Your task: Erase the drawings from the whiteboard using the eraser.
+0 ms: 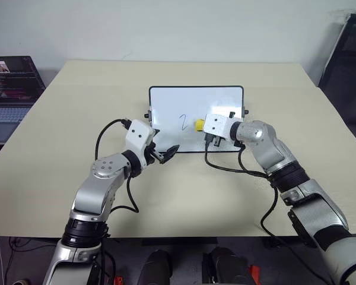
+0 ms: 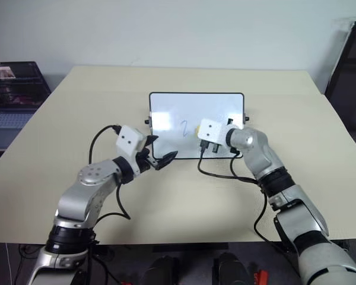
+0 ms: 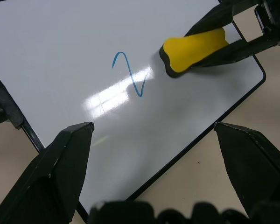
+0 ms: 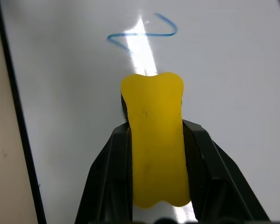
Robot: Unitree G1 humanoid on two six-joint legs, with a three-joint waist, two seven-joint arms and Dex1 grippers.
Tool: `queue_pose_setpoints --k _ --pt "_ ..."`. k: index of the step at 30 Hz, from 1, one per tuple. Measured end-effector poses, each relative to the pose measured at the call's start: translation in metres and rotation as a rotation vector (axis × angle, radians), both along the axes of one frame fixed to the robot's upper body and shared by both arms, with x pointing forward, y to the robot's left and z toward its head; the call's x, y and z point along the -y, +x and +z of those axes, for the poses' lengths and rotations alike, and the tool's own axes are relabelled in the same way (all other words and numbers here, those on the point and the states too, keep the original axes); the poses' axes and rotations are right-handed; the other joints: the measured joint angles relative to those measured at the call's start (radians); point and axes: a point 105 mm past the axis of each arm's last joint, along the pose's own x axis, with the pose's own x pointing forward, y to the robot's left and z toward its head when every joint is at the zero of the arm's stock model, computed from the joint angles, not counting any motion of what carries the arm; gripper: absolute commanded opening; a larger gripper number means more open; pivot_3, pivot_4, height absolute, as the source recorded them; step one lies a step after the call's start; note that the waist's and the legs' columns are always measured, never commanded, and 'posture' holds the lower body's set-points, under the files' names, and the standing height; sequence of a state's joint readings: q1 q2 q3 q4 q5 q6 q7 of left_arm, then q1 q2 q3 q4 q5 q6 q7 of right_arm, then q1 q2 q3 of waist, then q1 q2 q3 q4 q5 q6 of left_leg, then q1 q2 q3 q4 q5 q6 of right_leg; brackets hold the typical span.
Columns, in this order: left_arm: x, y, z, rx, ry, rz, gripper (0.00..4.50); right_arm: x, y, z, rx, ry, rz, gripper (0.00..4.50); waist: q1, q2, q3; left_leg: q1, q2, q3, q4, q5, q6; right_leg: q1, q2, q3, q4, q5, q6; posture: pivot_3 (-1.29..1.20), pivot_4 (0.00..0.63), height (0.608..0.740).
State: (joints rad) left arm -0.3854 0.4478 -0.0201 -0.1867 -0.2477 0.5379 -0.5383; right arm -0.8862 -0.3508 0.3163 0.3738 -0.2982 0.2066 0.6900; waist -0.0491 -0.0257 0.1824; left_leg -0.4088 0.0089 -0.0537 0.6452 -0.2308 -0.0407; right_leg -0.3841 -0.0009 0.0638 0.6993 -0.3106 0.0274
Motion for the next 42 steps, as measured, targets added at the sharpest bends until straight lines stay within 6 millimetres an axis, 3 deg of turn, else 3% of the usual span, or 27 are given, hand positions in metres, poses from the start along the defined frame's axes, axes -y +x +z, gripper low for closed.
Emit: queue_pose_setpoints --k 8,13,18,23,28,35,42 --pt "-0.026 0.003 0.001 0.001 -0.080 0.117 4.50 0.011 -0.037 0.013 -0.204 0.419 -0.026 1.11 0.007 0.000 0.000 -0.005 0.000 -0.002 0.000 0.000 0.000 -0.002 -0.001 0.000 -0.002 0.000 0.000 0.00 0.150 0.740" --pt "-0.037 0.008 0.013 0.059 -0.156 0.228 4.50 0.032 -0.064 -0.001 -0.344 0.606 -0.067 1.11 0.018 0.000 0.000 -0.005 0.000 -0.003 0.001 0.000 0.000 -0.002 -0.001 0.000 -0.002 0.000 0.000 0.00 0.150 0.740" --pt "-0.037 0.006 0.021 0.078 -0.176 0.239 4.50 0.042 -0.084 -0.009 -0.353 0.673 -0.082 1.11 0.017 0.000 0.000 -0.005 0.000 -0.003 0.001 0.000 0.000 -0.002 0.000 0.000 -0.002 0.000 0.000 0.00 0.150 0.740" --pt "-0.037 0.005 0.018 0.047 -0.190 0.240 4.50 0.050 -0.086 -0.017 -0.256 0.672 -0.129 1.11 0.015 0.000 0.000 -0.004 0.000 -0.001 0.001 0.000 0.000 -0.002 0.000 0.000 -0.002 0.000 0.000 0.00 0.150 0.740" --pt "-0.040 -0.001 0.017 0.036 -0.164 0.233 4.50 0.039 -0.088 -0.022 -0.187 0.634 -0.088 1.11 0.014 0.000 0.000 -0.004 0.000 -0.001 0.000 0.000 0.000 -0.002 0.000 0.000 -0.002 0.000 0.000 0.00 0.150 0.740" --pt "-0.043 -0.004 0.016 0.020 -0.127 0.205 4.50 0.026 -0.078 -0.013 -0.155 0.533 -0.031 1.11 0.015 0.000 0.000 -0.004 0.000 0.000 0.001 0.000 0.000 -0.002 0.000 -0.001 -0.002 0.000 0.000 0.00 0.150 0.740" --pt "-0.031 -0.008 0.003 -0.016 -0.080 0.145 4.50 -0.020 -0.042 0.033 -0.037 0.344 0.042 1.11 0.009 0.000 0.000 -0.002 0.000 0.000 -0.001 0.000 0.000 -0.002 0.001 0.000 -0.002 0.000 0.000 0.00 0.150 0.740"
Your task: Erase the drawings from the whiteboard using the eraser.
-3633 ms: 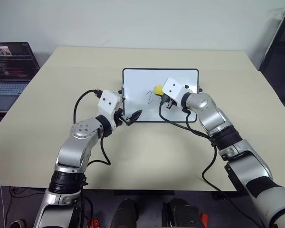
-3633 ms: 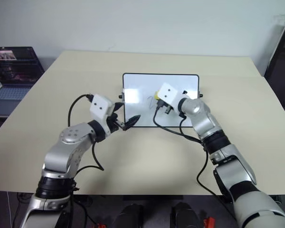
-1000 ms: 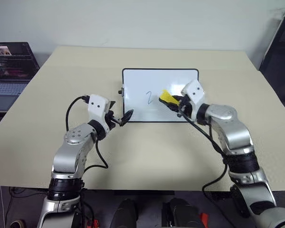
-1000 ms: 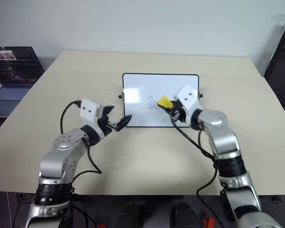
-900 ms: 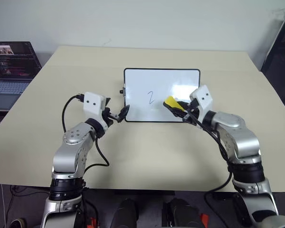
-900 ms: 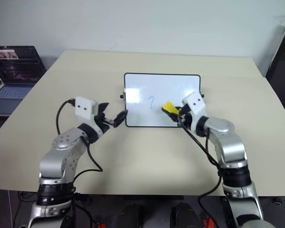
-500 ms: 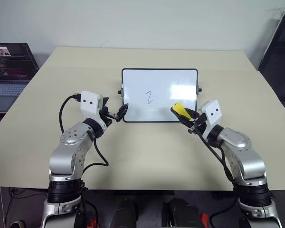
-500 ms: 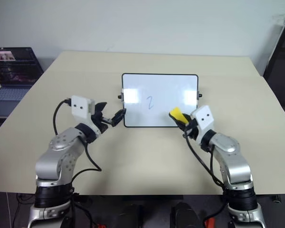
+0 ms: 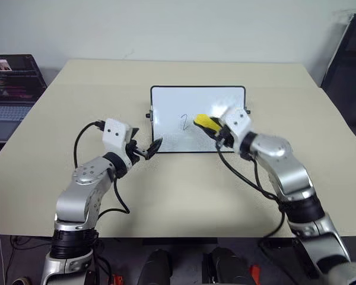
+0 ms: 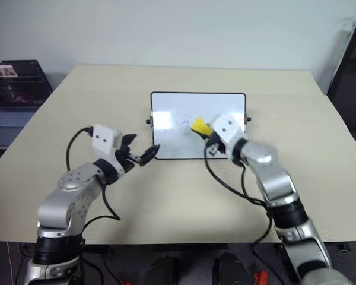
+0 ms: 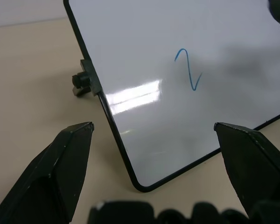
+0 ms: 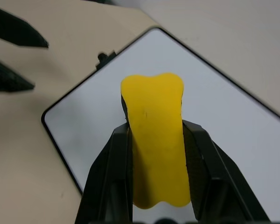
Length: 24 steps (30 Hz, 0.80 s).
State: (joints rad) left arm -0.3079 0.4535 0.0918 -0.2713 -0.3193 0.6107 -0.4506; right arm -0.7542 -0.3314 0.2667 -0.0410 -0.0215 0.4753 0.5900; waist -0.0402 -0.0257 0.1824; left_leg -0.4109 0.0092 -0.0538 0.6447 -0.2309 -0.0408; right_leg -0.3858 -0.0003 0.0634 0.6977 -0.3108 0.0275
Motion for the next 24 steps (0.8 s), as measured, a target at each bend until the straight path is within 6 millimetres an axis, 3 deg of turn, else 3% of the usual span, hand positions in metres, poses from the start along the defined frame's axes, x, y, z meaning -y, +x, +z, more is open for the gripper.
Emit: queue_pose_setpoints --k 8,16,24 --pt "0.010 0.002 0.001 0.019 0.048 -0.042 4.50 -0.033 0.034 -0.006 0.017 -0.160 0.012 1.11 0.002 0.000 0.000 0.000 0.000 0.001 0.000 0.000 0.000 0.000 -0.001 0.000 0.000 0.000 0.000 0.00 0.150 0.740" --pt "0.011 0.002 0.003 0.030 0.056 -0.048 4.50 -0.024 0.066 -0.019 0.003 -0.273 -0.071 1.11 0.001 0.000 0.000 -0.001 0.000 0.001 0.000 0.000 0.000 -0.001 -0.001 0.000 0.000 0.000 0.000 0.00 0.150 0.740" --pt "0.007 0.005 -0.001 0.014 0.048 -0.047 4.50 -0.023 0.058 -0.034 0.048 -0.436 0.033 1.11 -0.001 0.000 0.000 0.000 0.000 0.001 0.001 0.000 0.000 -0.001 -0.001 0.000 0.002 0.000 0.000 0.00 0.150 0.740"
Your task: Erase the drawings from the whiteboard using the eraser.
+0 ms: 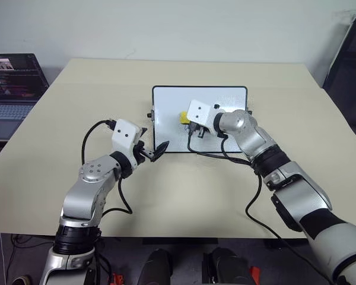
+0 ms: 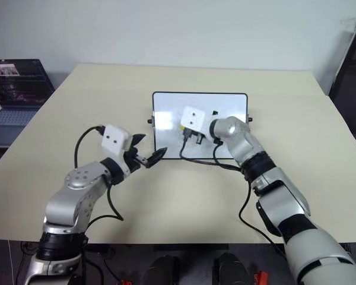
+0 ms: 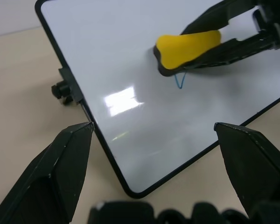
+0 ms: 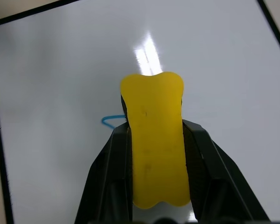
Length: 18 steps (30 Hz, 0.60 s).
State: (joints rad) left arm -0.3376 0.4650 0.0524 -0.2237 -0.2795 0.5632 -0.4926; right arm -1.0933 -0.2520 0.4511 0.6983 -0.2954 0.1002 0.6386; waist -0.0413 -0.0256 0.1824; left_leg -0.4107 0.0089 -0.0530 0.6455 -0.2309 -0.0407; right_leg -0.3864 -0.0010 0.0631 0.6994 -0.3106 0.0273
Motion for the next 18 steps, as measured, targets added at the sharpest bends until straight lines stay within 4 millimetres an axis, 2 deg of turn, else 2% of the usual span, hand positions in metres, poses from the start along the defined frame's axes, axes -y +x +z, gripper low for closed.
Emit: queue_pose_setpoints --k 3,6,10,12,18 --pt "0.002 0.001 0.005 0.008 -0.013 -0.014 4.50 0.001 0.004 0.003 0.056 0.004 -0.024 1.11 0.000 0.000 0.000 0.000 0.000 0.000 0.000 0.000 0.000 0.000 0.000 0.000 0.001 0.000 0.000 0.00 0.150 0.740" --pt "0.005 0.002 0.009 0.013 -0.019 -0.037 4.50 0.006 0.013 0.016 0.124 0.006 -0.072 1.11 0.001 0.000 0.000 0.001 0.000 0.000 0.001 0.000 0.000 0.000 0.000 0.000 0.002 0.000 0.000 0.00 0.150 0.740" --pt "0.005 0.002 0.007 -0.007 -0.021 -0.035 4.50 0.016 0.016 0.020 0.126 -0.007 -0.083 1.11 0.001 0.000 0.000 0.001 0.000 0.000 0.000 0.000 0.000 0.001 0.000 0.000 0.002 0.000 0.000 0.00 0.150 0.740" --pt "0.005 0.002 0.007 -0.012 -0.020 -0.036 4.50 0.018 0.010 0.013 0.090 -0.027 -0.053 1.11 0.001 0.000 0.000 0.001 0.000 -0.001 0.000 0.000 0.000 0.001 0.000 0.000 0.001 0.000 0.000 0.00 0.150 0.740" --pt "0.007 0.000 0.008 -0.019 -0.018 -0.042 4.50 0.009 -0.016 -0.025 -0.032 -0.117 0.076 1.11 -0.001 0.000 0.000 0.003 0.000 0.000 0.000 0.000 0.000 0.002 0.000 0.000 0.002 0.000 0.000 0.00 0.150 0.740"
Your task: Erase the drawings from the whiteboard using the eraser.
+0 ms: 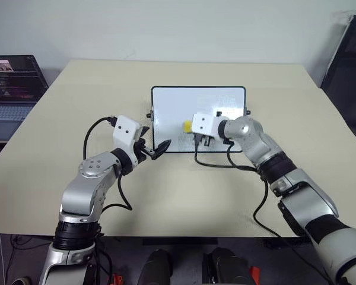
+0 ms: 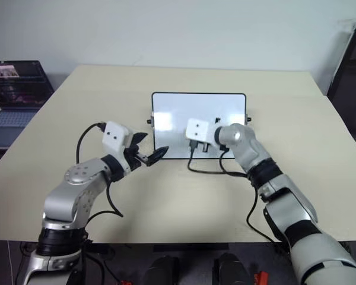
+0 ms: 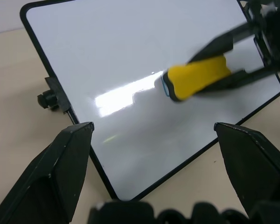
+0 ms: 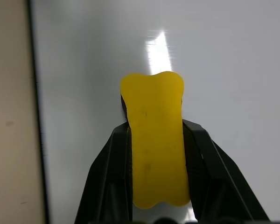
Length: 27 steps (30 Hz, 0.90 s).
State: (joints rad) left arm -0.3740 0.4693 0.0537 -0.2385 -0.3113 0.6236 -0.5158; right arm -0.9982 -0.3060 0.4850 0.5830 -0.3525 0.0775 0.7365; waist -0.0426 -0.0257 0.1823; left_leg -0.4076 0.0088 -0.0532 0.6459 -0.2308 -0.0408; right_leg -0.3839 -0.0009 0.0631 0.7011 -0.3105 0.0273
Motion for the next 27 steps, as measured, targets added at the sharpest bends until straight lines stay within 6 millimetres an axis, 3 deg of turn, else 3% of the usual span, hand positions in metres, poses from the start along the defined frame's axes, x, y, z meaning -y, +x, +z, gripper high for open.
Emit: queue_pose_setpoints --k 5,11,16,22,27 --pt "0.000 0.000 0.000 -0.002 0.001 -0.002 4.50 -0.003 0.003 0.004 0.104 -0.046 -0.001 1.10 -0.006 0.000 0.000 0.001 0.000 0.000 0.000 0.000 0.000 0.000 0.000 0.000 0.001 0.000 0.000 0.00 0.150 0.740" --pt "0.001 -0.001 0.000 -0.003 0.001 -0.015 4.50 0.004 0.023 0.038 0.262 0.011 -0.100 1.10 -0.008 0.000 0.000 0.001 0.000 0.000 -0.001 0.001 -0.001 0.001 0.000 0.001 0.000 0.000 0.000 0.00 0.150 0.740" --pt "0.002 -0.001 0.000 -0.001 0.000 -0.021 4.50 0.001 0.020 0.036 0.234 0.011 -0.079 1.10 -0.009 0.000 0.000 0.001 0.000 0.001 -0.002 0.000 -0.001 0.000 0.000 0.001 -0.002 0.000 0.000 0.00 0.150 0.740" --pt "0.002 -0.001 -0.001 0.004 -0.002 -0.023 4.50 -0.006 -0.005 0.000 0.069 -0.074 0.040 1.10 -0.011 0.000 0.000 0.001 0.000 0.000 -0.001 0.000 -0.001 0.001 0.000 0.000 -0.002 0.000 0.000 0.00 0.150 0.740" --pt "0.003 -0.001 -0.003 -0.003 -0.002 -0.025 4.50 -0.008 0.000 0.006 0.141 -0.072 0.032 1.10 -0.012 0.000 0.000 0.001 0.000 0.000 -0.001 0.000 -0.001 0.000 0.000 0.000 -0.001 0.000 0.000 0.00 0.150 0.740"
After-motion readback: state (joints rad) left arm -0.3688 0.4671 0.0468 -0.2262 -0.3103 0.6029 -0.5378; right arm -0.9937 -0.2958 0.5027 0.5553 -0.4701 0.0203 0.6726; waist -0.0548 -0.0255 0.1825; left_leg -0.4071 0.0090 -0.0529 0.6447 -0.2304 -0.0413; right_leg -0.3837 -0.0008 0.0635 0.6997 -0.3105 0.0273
